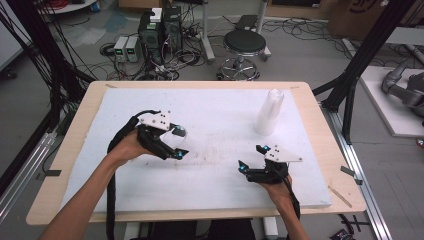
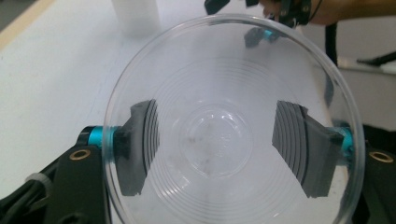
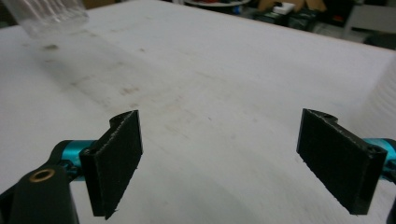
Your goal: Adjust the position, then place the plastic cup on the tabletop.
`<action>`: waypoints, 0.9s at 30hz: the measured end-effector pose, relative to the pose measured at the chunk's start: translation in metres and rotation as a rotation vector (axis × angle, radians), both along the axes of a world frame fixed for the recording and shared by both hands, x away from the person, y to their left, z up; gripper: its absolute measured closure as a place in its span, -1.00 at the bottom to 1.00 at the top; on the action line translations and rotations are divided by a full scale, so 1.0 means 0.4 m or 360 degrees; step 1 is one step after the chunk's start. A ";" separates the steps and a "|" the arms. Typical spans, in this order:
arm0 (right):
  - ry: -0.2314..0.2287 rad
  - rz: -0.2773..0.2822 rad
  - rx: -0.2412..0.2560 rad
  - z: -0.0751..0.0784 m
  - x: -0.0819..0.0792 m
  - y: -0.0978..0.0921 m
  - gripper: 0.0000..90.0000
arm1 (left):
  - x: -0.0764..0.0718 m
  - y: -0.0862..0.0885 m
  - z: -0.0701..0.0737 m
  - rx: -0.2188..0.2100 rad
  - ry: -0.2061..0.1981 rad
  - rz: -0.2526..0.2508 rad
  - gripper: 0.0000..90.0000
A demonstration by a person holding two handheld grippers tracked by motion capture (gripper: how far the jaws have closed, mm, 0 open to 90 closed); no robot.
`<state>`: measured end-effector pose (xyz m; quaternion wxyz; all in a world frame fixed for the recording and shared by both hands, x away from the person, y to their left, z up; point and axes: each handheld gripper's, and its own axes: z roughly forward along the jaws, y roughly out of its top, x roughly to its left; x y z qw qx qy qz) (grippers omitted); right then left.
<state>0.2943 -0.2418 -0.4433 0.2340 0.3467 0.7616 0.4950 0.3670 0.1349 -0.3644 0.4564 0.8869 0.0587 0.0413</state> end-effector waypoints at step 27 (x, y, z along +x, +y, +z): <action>0.0025 -0.0076 -0.0026 -0.027 -0.009 -0.016 -0.68 | 0.031 -0.023 0.047 0.0238 -0.0077 0.0009 -0.30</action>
